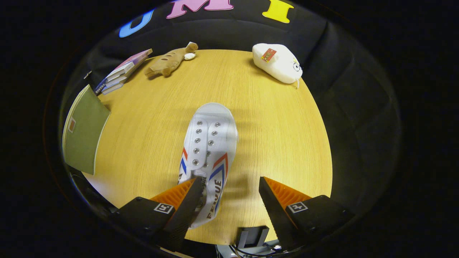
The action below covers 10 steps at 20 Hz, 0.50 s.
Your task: Open the storage box then place both shoes into the box .Put the left shoe in first, then the right shoe, with the right side of both shoes facing outward in a uniform manner.
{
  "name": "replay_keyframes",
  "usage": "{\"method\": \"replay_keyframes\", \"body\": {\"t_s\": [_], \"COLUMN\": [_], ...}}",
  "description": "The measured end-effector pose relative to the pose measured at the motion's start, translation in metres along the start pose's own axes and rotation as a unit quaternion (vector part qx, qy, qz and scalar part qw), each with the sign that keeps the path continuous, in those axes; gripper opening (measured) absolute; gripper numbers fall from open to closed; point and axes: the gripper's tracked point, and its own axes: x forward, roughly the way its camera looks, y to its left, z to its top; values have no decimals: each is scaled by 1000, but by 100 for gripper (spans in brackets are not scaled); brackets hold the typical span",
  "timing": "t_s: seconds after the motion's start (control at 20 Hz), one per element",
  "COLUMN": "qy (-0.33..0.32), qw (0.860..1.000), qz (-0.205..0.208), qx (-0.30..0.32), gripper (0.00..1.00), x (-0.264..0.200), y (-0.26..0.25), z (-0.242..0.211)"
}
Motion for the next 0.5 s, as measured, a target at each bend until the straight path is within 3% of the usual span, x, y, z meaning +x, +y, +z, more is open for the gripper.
{"method": "replay_keyframes", "body": {"t_s": [0.2, 0.3, 0.45, 0.5], "qy": [15, 17, 14, 15], "qw": [999, 998, 998, 998], "qz": [23, 46, 55, 51], "qx": [21, 30, 40, 45], "gripper": [96, 82, 42, 38], "x": [15, 18, 21, 18], "y": [8, 19, 26, 24], "z": [-1, -3, -4, -3]}}
